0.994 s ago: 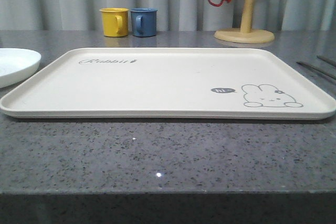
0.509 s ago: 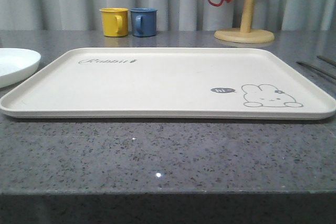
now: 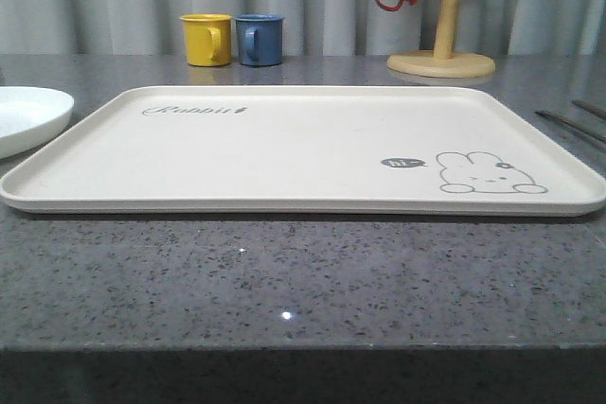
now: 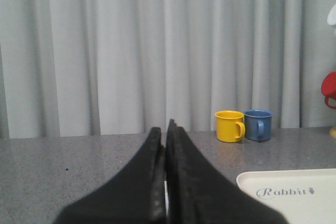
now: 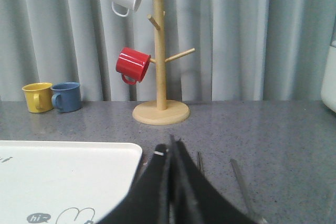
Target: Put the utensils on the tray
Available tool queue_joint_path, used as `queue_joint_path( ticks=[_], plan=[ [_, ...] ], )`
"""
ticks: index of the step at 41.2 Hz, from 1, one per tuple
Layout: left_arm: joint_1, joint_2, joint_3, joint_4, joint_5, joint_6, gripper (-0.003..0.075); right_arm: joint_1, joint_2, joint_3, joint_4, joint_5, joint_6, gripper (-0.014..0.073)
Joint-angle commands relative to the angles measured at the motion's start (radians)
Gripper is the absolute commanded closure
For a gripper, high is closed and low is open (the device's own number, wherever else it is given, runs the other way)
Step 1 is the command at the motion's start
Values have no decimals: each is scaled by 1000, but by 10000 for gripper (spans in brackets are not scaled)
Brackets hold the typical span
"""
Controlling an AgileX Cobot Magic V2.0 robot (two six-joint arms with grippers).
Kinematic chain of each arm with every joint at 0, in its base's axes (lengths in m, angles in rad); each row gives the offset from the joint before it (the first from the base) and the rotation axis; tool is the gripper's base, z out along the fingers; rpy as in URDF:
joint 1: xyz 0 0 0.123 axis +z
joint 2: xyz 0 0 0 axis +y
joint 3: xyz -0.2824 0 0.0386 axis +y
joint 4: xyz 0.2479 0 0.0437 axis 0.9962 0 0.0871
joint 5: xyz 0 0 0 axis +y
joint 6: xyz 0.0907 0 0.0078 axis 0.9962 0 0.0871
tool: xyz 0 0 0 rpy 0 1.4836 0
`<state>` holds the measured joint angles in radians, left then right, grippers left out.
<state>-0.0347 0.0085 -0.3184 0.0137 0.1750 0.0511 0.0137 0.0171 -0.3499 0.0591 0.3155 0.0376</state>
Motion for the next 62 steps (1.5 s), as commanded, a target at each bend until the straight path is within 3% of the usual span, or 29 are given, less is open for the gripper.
queue_joint_path(
  ticks=[1,13,34,36,39,43,45,50,53,62],
  plan=[
    [0,75,-142,-6,41,-7,738,-7,85,-124,4,19,-2,662],
    [0,317,-379,-6,309,5,738,-7,345,-336,4,234,-2,662],
    [0,481,-332,-6,313,5,738,-7,530,-325,5,333,-2,655],
    [0,486,-332,-6,318,5,738,-7,535,-325,5,338,-2,629],
    [0,493,-332,-6,318,5,731,-7,544,-325,5,343,-2,523],
    [0,513,-332,9,334,12,611,-7,544,-325,4,344,-3,308],
    [0,522,-332,9,334,12,499,-7,544,-325,4,338,-3,234],
    [0,547,-340,12,344,13,283,-7,544,-325,5,339,-3,179],
    [0,580,-367,13,391,17,237,-7,544,-325,5,339,-3,179],
    [0,779,-505,43,586,17,237,-7,544,-325,5,342,-3,179]
  ],
)
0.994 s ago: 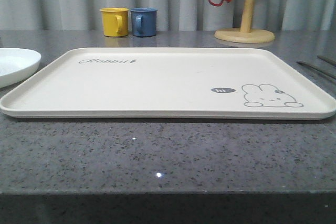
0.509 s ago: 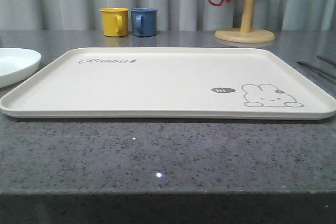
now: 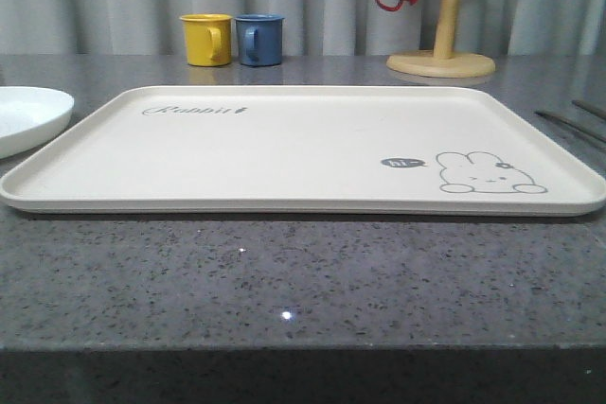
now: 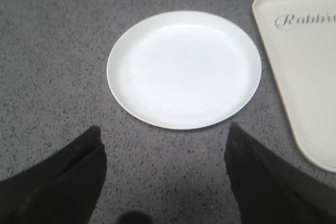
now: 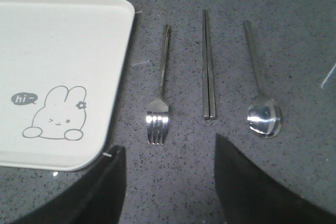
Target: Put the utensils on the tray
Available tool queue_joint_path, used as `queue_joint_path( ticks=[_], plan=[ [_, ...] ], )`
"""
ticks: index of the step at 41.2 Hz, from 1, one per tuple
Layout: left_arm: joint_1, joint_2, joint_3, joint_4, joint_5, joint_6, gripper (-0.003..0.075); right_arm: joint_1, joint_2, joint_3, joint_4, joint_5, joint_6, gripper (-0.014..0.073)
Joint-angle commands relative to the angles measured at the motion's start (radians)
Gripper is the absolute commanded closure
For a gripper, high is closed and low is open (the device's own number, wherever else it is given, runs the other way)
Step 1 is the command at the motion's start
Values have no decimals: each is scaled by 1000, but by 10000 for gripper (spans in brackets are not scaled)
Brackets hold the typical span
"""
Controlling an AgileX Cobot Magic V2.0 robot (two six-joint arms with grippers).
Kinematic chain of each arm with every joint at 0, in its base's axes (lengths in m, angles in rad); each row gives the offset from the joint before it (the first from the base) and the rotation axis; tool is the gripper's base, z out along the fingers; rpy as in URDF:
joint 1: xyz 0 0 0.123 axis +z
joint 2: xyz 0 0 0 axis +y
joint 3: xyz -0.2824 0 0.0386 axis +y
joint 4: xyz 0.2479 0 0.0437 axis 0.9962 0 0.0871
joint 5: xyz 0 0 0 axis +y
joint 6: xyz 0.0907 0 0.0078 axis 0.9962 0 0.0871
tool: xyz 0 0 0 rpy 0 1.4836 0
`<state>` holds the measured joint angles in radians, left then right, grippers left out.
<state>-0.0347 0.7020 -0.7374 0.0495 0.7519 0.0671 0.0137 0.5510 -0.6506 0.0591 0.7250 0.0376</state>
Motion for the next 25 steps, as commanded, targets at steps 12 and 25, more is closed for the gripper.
queue_joint_path(
  ticks=[12,25],
  plan=[
    [38,384,-253,-5,105,36,237,-7,10,-24,5,-62,-3,179],
    [284,651,-404,-346,124,317,237,-7,10,-24,5,-61,-3,179]
  ],
)
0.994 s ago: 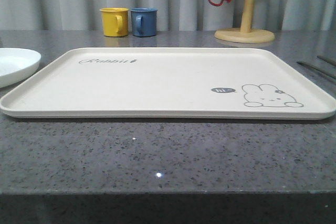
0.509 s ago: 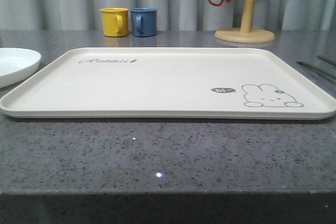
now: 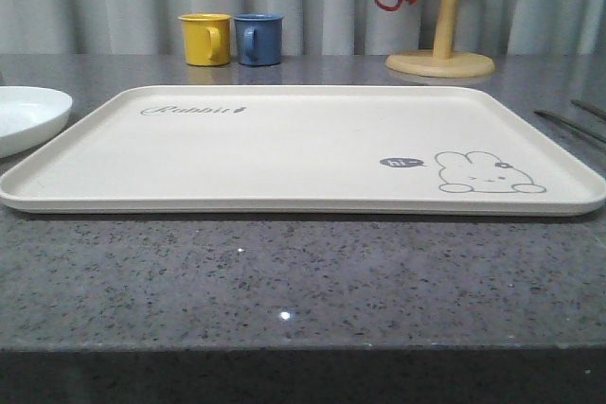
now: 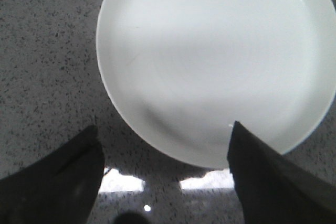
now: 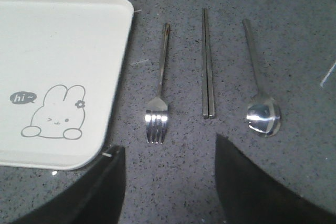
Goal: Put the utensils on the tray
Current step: 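Grasp the white plate's rim with the left gripper and lift it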
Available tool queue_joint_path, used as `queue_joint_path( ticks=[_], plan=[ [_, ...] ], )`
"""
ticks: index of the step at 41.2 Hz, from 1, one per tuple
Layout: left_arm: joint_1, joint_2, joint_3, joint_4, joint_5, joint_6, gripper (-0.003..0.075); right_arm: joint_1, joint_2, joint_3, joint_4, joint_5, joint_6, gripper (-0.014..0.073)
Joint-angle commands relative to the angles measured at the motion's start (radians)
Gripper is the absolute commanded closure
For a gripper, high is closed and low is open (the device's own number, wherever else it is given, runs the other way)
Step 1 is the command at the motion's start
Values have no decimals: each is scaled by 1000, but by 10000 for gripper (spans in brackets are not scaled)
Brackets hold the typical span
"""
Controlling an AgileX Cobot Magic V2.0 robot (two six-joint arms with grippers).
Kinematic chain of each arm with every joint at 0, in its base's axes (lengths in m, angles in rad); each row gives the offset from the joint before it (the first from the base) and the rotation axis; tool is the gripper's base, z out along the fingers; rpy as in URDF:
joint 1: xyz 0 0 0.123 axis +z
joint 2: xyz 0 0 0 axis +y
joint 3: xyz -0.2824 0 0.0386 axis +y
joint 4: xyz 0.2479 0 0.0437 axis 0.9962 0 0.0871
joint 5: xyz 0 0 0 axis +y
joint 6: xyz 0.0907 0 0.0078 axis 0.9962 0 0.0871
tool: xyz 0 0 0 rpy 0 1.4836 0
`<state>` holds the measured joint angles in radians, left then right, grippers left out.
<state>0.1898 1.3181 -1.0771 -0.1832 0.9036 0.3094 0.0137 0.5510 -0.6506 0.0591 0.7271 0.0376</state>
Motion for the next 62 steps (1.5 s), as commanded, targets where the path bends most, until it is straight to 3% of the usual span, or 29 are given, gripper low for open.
queue_joint_path(
  ticks=[1,14,18,29,41,56,62],
  plan=[
    [71,55,-70,-133,-27,87,237,-7,10,-24,5,-63,-3,179],
    [109,235,-134,-180,-73,105,242,-7,10,-24,5,-62,-3,179],
    [109,261,-134,-182,-119,105,275,-7,10,-24,5,-62,-3,179],
    [109,302,-134,-186,-133,105,442,-7,10,-24,5,-62,-3,179],
    [109,302,-135,-186,-111,105,741,-7,10,-24,5,-62,-3,179],
    [99,190,-262,-259,10,105,738,-7,10,-24,5,-62,-3,179],
    [21,160,-275,-263,16,105,738,-7,10,-24,5,-62,-3,179]
  ],
)
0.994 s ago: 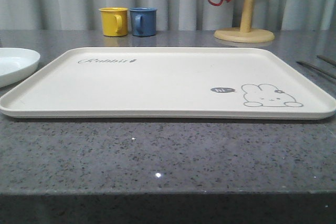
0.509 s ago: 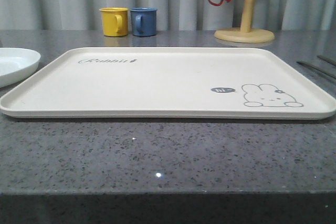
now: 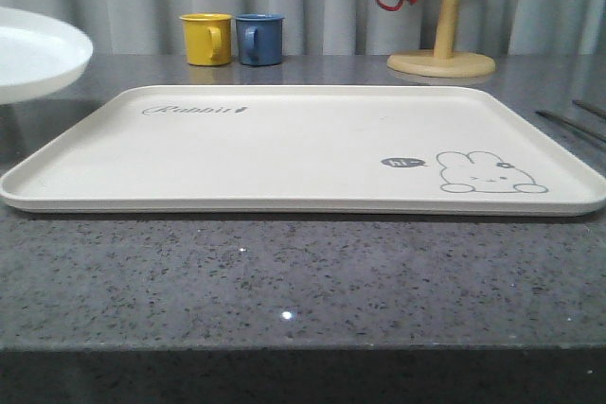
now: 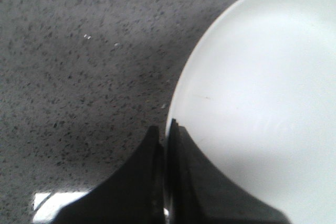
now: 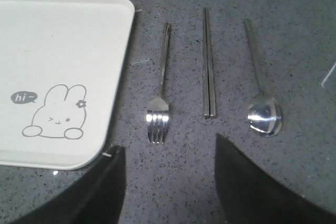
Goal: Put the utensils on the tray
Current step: 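Grasp the white plate's rim with the left gripper and lift it, then carry the plate over the tray and lower it onto the tray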
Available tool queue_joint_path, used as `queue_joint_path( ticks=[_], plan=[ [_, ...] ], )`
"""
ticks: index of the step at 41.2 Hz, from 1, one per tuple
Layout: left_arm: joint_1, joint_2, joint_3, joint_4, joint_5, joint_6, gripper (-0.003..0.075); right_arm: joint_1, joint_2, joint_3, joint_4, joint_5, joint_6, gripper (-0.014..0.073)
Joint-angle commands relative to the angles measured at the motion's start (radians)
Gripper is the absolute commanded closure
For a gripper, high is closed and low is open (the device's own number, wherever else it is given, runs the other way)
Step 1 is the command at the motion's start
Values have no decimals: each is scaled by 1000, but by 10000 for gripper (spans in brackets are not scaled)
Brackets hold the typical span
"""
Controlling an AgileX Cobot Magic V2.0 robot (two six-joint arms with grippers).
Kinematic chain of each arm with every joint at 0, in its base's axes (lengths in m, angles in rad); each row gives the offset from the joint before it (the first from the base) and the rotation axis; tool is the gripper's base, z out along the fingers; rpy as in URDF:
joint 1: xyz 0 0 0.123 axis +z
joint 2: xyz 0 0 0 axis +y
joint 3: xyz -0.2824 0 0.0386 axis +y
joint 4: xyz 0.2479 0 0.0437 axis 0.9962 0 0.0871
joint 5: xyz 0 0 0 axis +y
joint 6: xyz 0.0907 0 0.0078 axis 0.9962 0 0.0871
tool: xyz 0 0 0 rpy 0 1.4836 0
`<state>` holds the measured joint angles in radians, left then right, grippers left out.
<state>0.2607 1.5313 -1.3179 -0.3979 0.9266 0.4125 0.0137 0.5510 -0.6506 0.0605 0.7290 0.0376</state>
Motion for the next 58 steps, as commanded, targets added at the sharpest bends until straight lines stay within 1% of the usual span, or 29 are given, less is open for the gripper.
queue_joint_path(
  ticks=[1,9,13,19,25,30,35,37,42,45,47,49,53,57,58],
  plan=[
    [-73,-54,-34,-50,-4,1,738,-7,10,-24,3,-64,-3,179],
    [-261,-40,-34,-50,1,1,738,-7,10,-24,3,-64,-3,179],
    [-360,-19,-34,-50,-23,1,738,-7,10,-24,3,-64,-3,179],
    [-471,36,-34,-50,-69,1,738,-7,10,-24,3,-64,-3,179],
    [-530,97,-34,-50,-111,1,738,-7,10,-24,3,-64,-3,179],
    [-535,139,-34,-50,-136,1,738,-7,10,-24,3,-64,-3,179],
    [-531,162,-34,-50,-142,-26,729,-7,10,-24,3,-64,-3,179],
    [-527,164,-34,-50,-138,-26,701,-7,10,-24,3,-64,-3,179],
    [-525,158,-34,-38,-122,-26,519,-7,10,-24,3,-64,-3,179],
    [-521,140,-34,-22,-108,-26,384,-7,10,-24,3,-64,-3,179],
    [-519,120,-34,-22,-101,-26,340,-7,10,-24,3,-64,-3,179],
    [-515,90,-34,-20,-91,-26,318,-7,10,-24,3,-64,-3,179],
    [-525,-11,-34,-7,-54,-26,319,-7,10,-24,3,-64,-3,179],
    [-573,-95,-32,-4,-21,-24,319,-7,10,-24,3,-64,-3,179],
    [-605,-128,-30,11,-16,-22,319,-7,10,-24,3,-64,-3,179]
  ],
)
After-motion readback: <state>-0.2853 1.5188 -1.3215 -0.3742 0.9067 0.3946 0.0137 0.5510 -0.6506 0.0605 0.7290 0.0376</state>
